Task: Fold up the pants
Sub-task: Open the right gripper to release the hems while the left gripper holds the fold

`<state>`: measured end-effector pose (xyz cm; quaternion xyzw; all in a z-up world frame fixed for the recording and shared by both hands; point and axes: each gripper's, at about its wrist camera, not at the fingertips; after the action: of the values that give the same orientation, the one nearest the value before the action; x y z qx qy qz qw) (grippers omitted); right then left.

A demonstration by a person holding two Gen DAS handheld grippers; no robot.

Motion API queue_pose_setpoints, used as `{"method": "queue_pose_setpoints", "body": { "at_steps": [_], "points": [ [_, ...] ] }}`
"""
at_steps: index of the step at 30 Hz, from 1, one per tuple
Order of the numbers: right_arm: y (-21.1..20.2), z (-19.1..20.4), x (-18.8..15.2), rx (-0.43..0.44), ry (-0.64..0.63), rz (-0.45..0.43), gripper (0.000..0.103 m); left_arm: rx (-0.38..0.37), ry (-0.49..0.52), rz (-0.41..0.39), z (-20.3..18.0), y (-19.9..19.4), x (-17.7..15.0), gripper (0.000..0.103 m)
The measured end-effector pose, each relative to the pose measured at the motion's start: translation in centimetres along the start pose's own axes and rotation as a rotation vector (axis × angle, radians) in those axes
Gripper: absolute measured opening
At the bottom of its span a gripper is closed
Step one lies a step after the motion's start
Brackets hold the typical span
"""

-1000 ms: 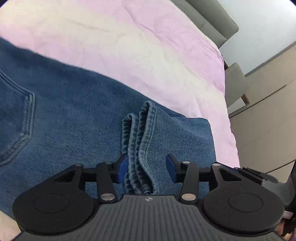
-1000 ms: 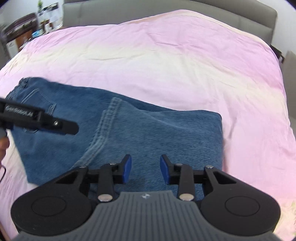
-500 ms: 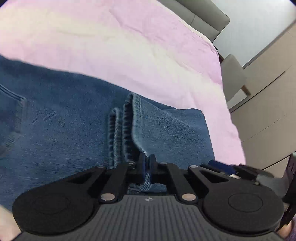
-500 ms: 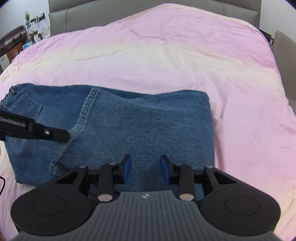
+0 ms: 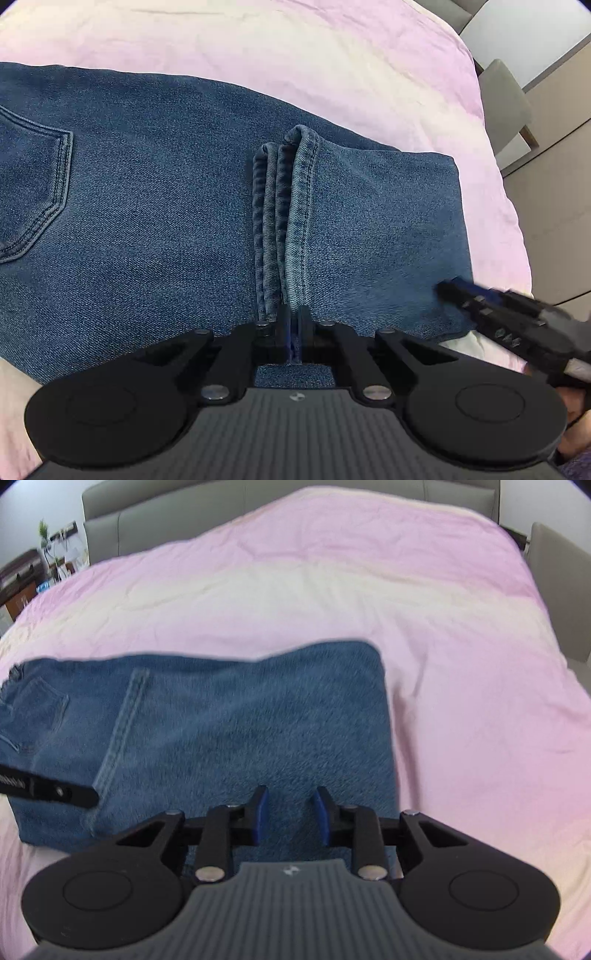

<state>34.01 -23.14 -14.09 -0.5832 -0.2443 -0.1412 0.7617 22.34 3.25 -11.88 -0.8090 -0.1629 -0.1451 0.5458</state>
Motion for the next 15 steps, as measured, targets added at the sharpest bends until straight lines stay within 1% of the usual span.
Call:
{"method": "queue_pose_setpoints", "body": {
  "at_steps": [1, 3, 4, 6, 8, 9, 10, 12, 15],
  "points": [
    [0.7, 0.0, -0.7, -0.006, -0.009, 0.019, 0.024, -0.011, 0.007, 0.006, 0.0, 0.0, 0.2, 0.004],
    [1.2, 0.2, -1.8, -0.013, -0.039, -0.002, 0.024, -0.01, 0.041, 0.014, 0.0, -0.2, 0.6, 0.012],
    [1.3, 0.2, -2.0, -0.015, -0.046, -0.011, 0.024, -0.001, 0.055, 0.0, 0.0, -0.3, 1.1, 0.018],
    [1.2, 0.3, -1.6, -0.012, -0.032, -0.008, 0.024, 0.008, 0.049, -0.054, 0.4, -0.9, 1.9, 0.033],
    [1.3, 0.3, -1.5, -0.01, -0.025, -0.007, 0.024, 0.004, 0.015, -0.107, 0.8, -1.1, 2.8, 0.068],
    [1.3, 0.3, -1.5, -0.011, -0.029, -0.009, 0.024, -0.004, 0.0, -0.13, 1.1, -0.9, 3.1, 0.073],
    [1.2, 0.4, -1.5, -0.011, -0.035, -0.011, 0.025, -0.008, -0.006, -0.134, 1.2, -0.6, 3.4, 0.076],
    [1.3, 0.5, -1.4, -0.011, -0.037, -0.009, 0.025, -0.022, -0.016, -0.118, 1.8, 0.9, 3.6, 0.077],
    [1.4, 0.1, -1.4, -0.001, -0.03, -0.005, 0.025, -0.009, -0.037, -0.087, 2.0, 3.3, 3.6, 0.077]
  ]
}}
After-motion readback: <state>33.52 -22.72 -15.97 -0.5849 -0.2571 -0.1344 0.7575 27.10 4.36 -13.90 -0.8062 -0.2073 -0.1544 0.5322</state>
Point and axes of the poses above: each gripper's, at about its wrist camera, not at the fingertips, and y roughly the way its jaws point, z to its left, x to its top, and after that the axes turned 11 degrees about y, right-handed
